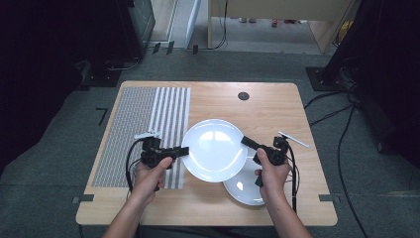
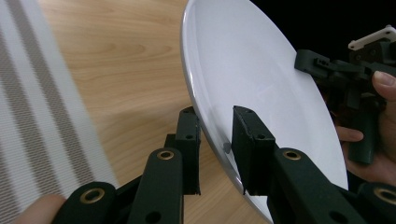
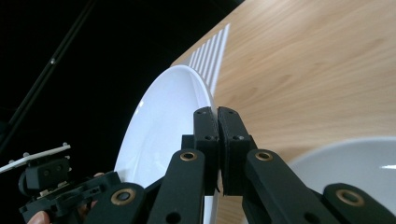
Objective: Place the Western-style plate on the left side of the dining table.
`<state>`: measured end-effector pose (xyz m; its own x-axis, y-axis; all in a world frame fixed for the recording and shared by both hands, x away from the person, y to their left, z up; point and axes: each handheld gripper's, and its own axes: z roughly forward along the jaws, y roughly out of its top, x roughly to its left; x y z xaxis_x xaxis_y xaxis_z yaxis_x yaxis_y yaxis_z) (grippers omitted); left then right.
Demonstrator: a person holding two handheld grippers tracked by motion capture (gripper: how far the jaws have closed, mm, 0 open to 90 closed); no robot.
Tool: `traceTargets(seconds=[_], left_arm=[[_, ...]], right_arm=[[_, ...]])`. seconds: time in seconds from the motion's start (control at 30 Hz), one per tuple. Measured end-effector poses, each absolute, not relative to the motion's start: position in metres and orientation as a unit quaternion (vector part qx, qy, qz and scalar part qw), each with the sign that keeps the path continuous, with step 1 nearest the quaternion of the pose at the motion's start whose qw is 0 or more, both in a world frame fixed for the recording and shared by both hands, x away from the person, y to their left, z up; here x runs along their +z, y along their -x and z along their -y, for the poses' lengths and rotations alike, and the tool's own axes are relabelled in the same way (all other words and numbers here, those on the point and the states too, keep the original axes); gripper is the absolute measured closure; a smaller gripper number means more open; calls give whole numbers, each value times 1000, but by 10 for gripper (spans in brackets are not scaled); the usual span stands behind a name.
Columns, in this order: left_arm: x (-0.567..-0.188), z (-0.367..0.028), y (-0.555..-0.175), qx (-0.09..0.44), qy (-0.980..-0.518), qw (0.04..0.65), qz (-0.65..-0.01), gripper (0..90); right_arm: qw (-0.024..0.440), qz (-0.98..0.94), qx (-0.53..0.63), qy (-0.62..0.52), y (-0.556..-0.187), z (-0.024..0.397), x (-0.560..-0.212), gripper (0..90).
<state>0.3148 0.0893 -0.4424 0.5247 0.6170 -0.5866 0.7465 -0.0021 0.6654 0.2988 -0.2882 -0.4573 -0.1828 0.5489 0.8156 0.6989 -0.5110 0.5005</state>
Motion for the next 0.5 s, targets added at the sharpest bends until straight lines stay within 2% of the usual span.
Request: traceTargets(seconds=[0.5], left_arm=[[-432,-155,-322,-34,-676,521,-520,745]], right_arm=[[85,507,-596,616,-328,225,-446,887]])
